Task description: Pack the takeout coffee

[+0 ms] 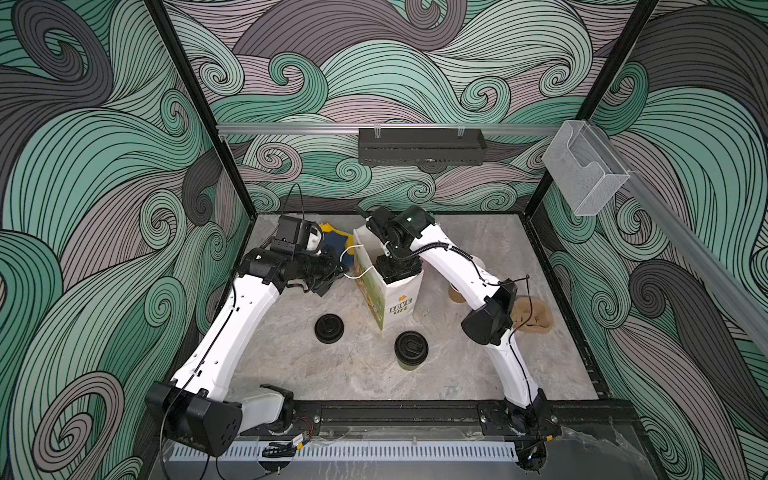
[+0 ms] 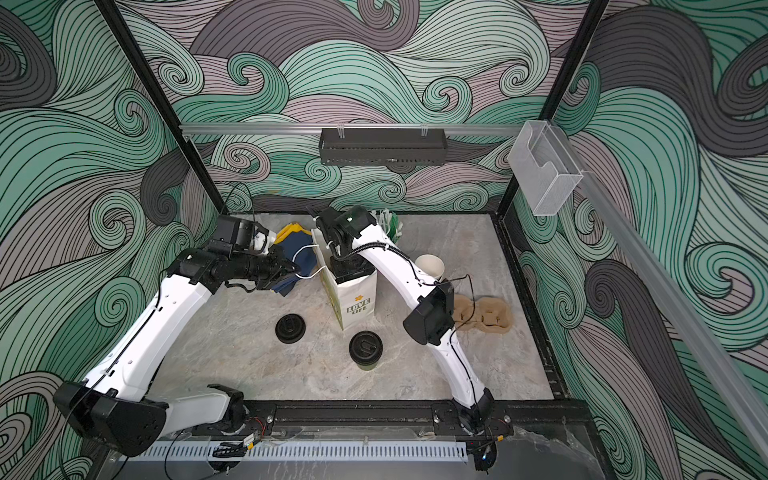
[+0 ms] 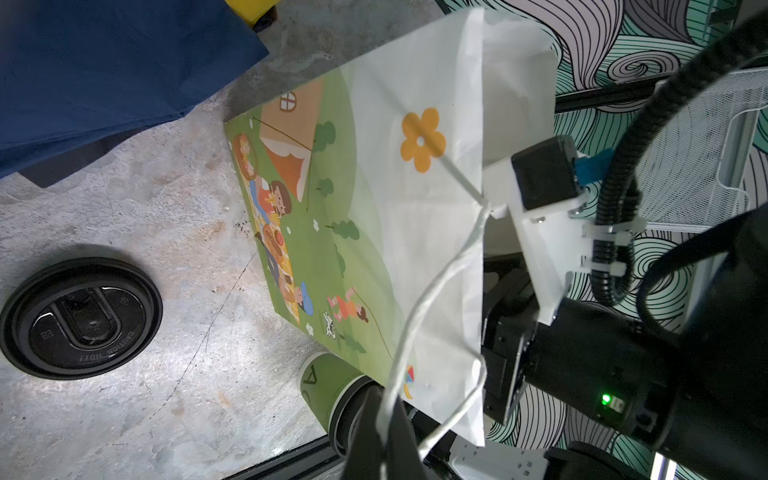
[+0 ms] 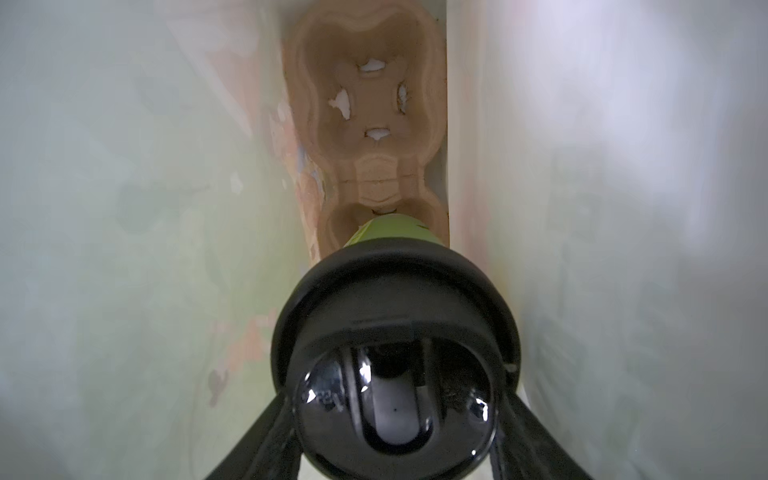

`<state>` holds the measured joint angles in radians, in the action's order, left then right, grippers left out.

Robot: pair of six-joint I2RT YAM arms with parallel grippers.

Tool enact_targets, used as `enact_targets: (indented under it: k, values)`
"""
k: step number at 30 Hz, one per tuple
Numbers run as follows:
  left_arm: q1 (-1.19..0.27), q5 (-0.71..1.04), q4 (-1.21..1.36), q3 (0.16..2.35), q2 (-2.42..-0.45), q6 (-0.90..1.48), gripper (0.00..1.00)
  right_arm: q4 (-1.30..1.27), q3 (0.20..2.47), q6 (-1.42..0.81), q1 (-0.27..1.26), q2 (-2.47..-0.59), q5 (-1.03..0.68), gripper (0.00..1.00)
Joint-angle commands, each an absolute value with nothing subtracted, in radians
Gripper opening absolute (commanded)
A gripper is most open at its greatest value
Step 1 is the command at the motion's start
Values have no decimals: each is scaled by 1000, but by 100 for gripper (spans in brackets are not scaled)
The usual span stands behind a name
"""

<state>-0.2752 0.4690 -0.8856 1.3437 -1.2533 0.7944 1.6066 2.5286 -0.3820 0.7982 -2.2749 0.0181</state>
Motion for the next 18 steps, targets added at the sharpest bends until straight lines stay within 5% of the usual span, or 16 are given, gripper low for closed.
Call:
enact_targets:
  k: [1,18]
  values:
    - [-272,483,-880,1342,-1255,786,4,1799,2542,-382,798,-2294,15,48]
    - [-273,479,-885,1339,-1254,785,4,1794,2613,-384,790,-2378,54,48]
